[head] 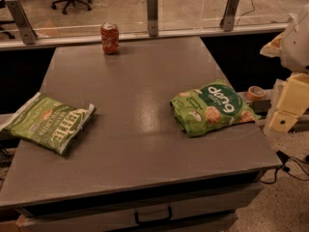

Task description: Move green jalapeno chip bag near green rice chip bag

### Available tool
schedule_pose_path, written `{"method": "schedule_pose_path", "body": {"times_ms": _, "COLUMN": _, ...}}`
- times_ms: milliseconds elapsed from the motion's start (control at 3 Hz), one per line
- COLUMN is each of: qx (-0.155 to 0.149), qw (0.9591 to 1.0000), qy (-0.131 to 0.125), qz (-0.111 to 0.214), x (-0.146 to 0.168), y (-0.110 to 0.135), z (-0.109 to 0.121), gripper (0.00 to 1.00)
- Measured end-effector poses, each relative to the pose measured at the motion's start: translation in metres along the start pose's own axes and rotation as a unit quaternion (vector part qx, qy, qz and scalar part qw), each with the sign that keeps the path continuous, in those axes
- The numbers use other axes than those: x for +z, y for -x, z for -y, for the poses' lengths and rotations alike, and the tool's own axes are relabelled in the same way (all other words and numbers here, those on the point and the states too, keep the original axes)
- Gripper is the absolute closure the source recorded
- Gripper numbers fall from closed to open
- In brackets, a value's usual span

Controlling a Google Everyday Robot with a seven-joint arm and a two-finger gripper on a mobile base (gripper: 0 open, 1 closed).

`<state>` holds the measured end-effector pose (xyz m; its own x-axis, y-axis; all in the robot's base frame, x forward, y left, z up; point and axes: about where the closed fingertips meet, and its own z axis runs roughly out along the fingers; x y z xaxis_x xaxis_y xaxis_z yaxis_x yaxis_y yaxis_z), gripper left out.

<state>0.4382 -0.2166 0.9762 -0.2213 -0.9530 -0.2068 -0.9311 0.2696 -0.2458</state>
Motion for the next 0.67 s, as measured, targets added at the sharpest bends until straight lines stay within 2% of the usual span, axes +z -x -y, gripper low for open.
{"method": "schedule_pose_path", "body": {"times_ms": 333, "qx": -0.002, "qw": 1.0000, "qy": -0.001, "qz": 0.003, "x": 0.001, "y": 0.004, "z": 0.001, "gripper": 0.00}}
{"method": "schedule_pose_path", "body": {"times_ms": 667, "qx": -0.033, "qw": 0.9988, "qy": 0.001, "qz": 0.036, "x": 0.019, "y": 0.050, "z": 0.009, "gripper": 0.00}}
